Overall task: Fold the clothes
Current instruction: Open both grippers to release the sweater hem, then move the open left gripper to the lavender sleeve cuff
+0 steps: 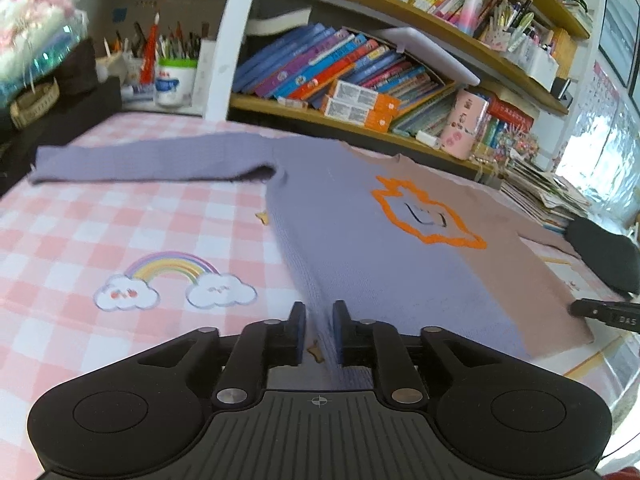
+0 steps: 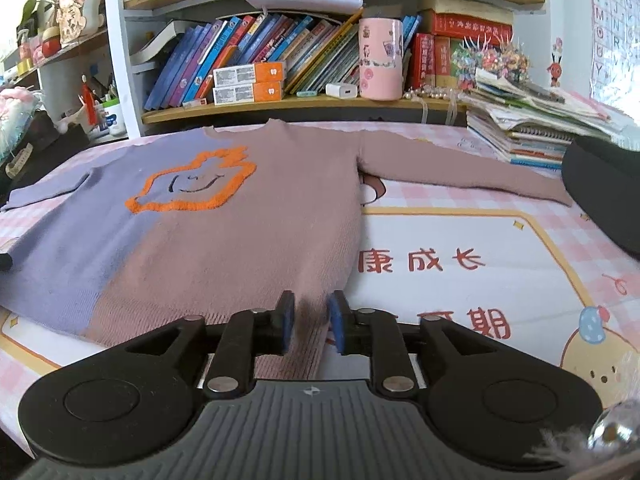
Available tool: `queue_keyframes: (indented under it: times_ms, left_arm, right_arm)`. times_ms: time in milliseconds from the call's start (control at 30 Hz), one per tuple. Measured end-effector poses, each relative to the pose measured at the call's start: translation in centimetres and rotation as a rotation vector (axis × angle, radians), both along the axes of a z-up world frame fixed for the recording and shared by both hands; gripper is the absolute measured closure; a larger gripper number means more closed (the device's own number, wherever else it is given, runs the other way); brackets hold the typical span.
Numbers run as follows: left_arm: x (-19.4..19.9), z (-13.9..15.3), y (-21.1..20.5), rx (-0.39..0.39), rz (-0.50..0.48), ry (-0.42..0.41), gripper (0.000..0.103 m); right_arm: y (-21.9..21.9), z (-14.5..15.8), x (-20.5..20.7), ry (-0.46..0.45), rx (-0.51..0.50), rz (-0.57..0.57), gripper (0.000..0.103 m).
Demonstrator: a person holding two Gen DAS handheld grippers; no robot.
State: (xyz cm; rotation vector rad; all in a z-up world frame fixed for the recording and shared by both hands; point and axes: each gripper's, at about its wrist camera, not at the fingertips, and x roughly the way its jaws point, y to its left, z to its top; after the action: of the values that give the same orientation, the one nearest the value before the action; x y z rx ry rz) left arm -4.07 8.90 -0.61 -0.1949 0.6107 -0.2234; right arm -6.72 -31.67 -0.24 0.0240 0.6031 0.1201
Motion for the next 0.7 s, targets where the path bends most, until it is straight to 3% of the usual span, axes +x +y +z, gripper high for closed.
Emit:
queue_keyframes:
  times_ms: [33,100,200,367,533,600,700]
  left_arm:
    - [-0.2,0.2,0.0,0.009,0.008,-0.013,0.081]
    - [-0.6,0.6,0.1,0.026,0.024,-0.038,0.063]
    - [-1.3,1.1,0.1,0.051,0.036,-0.085,0.044]
    - [-1.8,1.3,-0.1,0.079,0.043,-0.117,0.032]
    - [-1.6,1.3,0.3,0.077,0.071,-0.121,0.017]
    - [-1.5,1.4,0.4,0.076,0.082,-0.123,0.010]
    - [-1.4,1.4,0.7,0.074,0.098,-0.125,0.007]
  right_arm:
    - [0.1,0.1,-0.1,-0.006,-0.005,0.001,0.078]
    - [0.3,0.4,-0.2,-0.019,-0.015,0.002,0.073]
    - [0.7,0.7,-0.5,-0.040,-0.028,0.011,0.064]
    - [1.7,1.0,-0.8,-0.073,-0.045,0.045,0.048]
    - [2.9,1.2,-0.8,-0.106,-0.062,0.086,0.022]
    - [3.5,1.3,-0.6,-0.118,-0.069,0.102,0.017]
    - [4.4,1.4,-0.2,-0.141,-0.086,0.129,0.009]
